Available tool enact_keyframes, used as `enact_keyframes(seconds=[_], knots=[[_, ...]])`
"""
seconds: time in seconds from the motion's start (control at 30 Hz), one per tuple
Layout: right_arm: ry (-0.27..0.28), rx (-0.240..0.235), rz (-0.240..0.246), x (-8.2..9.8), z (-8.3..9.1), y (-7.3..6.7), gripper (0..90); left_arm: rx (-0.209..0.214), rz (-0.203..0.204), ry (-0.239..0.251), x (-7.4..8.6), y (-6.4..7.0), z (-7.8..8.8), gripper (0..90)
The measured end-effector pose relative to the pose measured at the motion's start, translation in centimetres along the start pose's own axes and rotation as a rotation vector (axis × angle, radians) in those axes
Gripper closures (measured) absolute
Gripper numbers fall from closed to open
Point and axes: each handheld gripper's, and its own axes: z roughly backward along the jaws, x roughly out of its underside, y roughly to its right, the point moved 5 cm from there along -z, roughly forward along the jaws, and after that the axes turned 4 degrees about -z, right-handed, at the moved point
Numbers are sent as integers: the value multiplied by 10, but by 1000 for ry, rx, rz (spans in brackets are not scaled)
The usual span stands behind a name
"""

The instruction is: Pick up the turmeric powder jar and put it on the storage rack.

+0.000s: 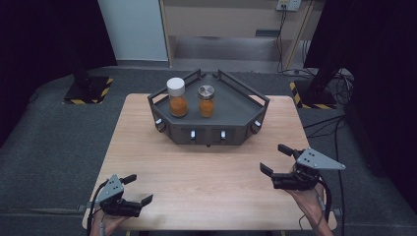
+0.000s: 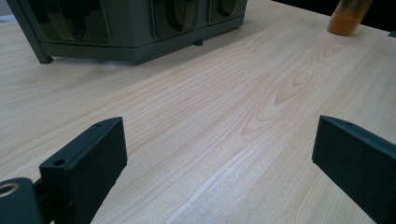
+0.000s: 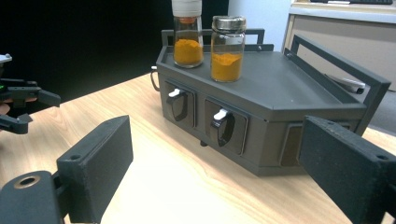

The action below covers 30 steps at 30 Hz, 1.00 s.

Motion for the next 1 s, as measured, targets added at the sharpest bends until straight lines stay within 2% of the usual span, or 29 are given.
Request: enact_keyframes(seconds=[0.37,0.57,1.0], knots=[[29,-2,-22,22,13,6,100,-1,-1,0,0,0,0,23],[21,6,-39,34,18,7,100,-1,-1,0,0,0,0,24],[11,44,-35,60,24,6,101,-2,-2,-1,0,0,0,24]])
